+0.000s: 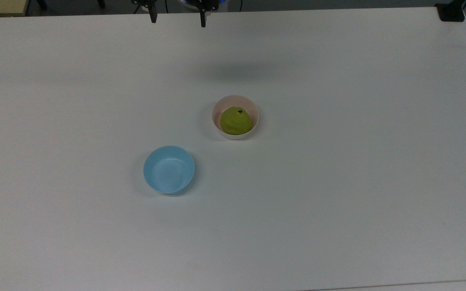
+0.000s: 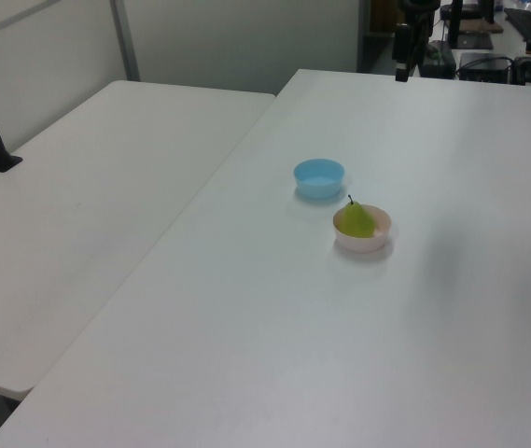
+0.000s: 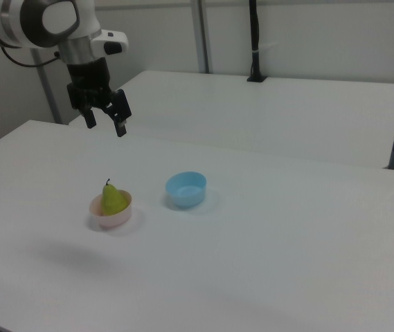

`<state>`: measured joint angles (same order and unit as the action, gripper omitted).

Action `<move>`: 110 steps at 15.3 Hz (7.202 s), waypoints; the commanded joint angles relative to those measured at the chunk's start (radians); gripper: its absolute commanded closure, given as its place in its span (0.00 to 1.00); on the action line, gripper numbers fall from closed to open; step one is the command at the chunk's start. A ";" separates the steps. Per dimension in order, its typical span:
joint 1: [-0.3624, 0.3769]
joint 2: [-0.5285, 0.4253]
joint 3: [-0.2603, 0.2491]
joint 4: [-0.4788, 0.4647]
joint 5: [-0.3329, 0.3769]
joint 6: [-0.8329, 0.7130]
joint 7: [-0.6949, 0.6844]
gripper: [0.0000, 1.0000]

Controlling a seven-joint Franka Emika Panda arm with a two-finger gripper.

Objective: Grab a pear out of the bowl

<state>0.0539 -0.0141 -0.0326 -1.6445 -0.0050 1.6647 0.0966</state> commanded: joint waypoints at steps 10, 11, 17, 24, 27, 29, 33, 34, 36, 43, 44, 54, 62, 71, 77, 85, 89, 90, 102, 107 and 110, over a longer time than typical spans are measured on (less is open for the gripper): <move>0.003 -0.017 -0.006 -0.006 0.013 -0.034 -0.024 0.00; 0.003 -0.015 -0.006 -0.006 0.013 -0.034 -0.026 0.00; 0.018 0.002 0.011 -0.021 0.016 0.009 -0.106 0.00; 0.092 0.060 0.022 -0.084 0.014 0.118 -0.210 0.00; 0.124 0.114 0.020 -0.087 0.010 0.147 -0.228 0.00; 0.142 0.154 0.020 -0.098 0.007 0.184 -0.227 0.00; 0.169 0.198 0.020 -0.138 -0.027 0.257 -0.218 0.00; 0.169 0.207 0.020 -0.144 -0.027 0.276 -0.216 0.00; 0.170 0.239 0.022 -0.144 -0.027 0.297 -0.216 0.00; 0.169 0.301 0.020 -0.187 -0.066 0.412 -0.224 0.06; 0.169 0.307 0.020 -0.187 -0.069 0.412 -0.224 0.10; 0.182 0.344 0.022 -0.201 -0.072 0.484 -0.216 0.11; 0.184 0.358 0.022 -0.201 -0.078 0.507 -0.216 0.48; 0.184 0.306 0.022 -0.195 -0.076 0.448 -0.215 0.62; 0.184 0.214 0.022 -0.184 -0.066 0.362 -0.215 0.62; 0.095 0.197 -0.009 -0.124 -0.064 0.285 -0.227 0.62; -0.020 0.201 -0.018 -0.132 -0.076 0.288 -0.230 0.62; -0.038 0.207 -0.018 -0.139 -0.078 0.290 -0.230 0.62; -0.123 0.333 -0.020 -0.198 -0.115 0.454 -0.233 0.31; -0.123 0.336 -0.020 -0.196 -0.128 0.451 -0.233 0.00; -0.123 0.301 -0.020 -0.192 -0.130 0.432 -0.229 0.00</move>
<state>-0.0691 0.3348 -0.0526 -1.8241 -0.1184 2.0976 -0.1258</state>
